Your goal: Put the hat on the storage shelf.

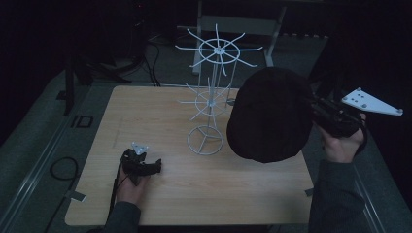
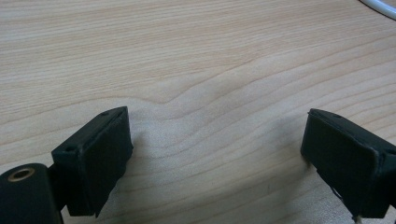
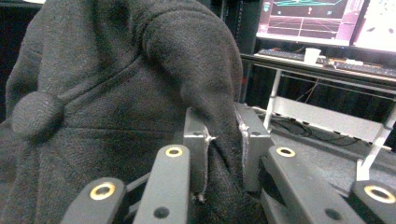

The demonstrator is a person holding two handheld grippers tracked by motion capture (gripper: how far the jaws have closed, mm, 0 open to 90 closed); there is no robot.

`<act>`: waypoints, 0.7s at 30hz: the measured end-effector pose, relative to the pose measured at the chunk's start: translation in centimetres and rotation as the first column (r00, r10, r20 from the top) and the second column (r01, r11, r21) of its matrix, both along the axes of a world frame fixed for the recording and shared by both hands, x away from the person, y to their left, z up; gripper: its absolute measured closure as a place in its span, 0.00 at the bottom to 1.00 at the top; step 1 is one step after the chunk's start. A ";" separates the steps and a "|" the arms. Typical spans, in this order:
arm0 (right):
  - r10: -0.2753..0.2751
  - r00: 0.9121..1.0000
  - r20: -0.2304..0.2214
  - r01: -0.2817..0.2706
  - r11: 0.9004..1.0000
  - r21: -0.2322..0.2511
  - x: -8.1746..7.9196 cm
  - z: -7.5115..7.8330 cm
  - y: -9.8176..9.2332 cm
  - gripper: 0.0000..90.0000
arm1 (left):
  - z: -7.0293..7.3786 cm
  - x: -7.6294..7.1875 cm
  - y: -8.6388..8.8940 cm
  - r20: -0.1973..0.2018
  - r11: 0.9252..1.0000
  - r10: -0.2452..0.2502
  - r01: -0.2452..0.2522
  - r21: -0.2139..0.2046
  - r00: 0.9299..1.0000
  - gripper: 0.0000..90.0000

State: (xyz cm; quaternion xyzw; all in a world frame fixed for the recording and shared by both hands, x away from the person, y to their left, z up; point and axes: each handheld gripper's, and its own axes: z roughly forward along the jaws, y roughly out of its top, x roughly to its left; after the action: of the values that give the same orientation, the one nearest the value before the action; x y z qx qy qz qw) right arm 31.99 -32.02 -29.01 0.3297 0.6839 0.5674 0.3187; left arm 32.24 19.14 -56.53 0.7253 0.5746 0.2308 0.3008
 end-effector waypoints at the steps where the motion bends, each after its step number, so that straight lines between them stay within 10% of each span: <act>1: 0.001 1.000 0.001 -0.001 1.000 -0.001 0.0 0.0 0.0 0.86 | 0.0 0.0 0.0 0.000 1.000 0.000 0.000 0.000 1.000 0.10; 21: 0.029 0.999 0.027 -0.029 1.000 0.012 -0.3 0.9 0.2 0.86 | 0.0 0.0 0.0 -0.001 1.000 0.000 0.000 0.001 1.000 0.10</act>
State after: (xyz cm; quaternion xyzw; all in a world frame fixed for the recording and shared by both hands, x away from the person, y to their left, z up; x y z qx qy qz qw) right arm 31.65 -31.81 -28.06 0.3142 0.6809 0.5804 0.3176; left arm 32.24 19.14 -56.53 0.7256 0.5746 0.2306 0.3002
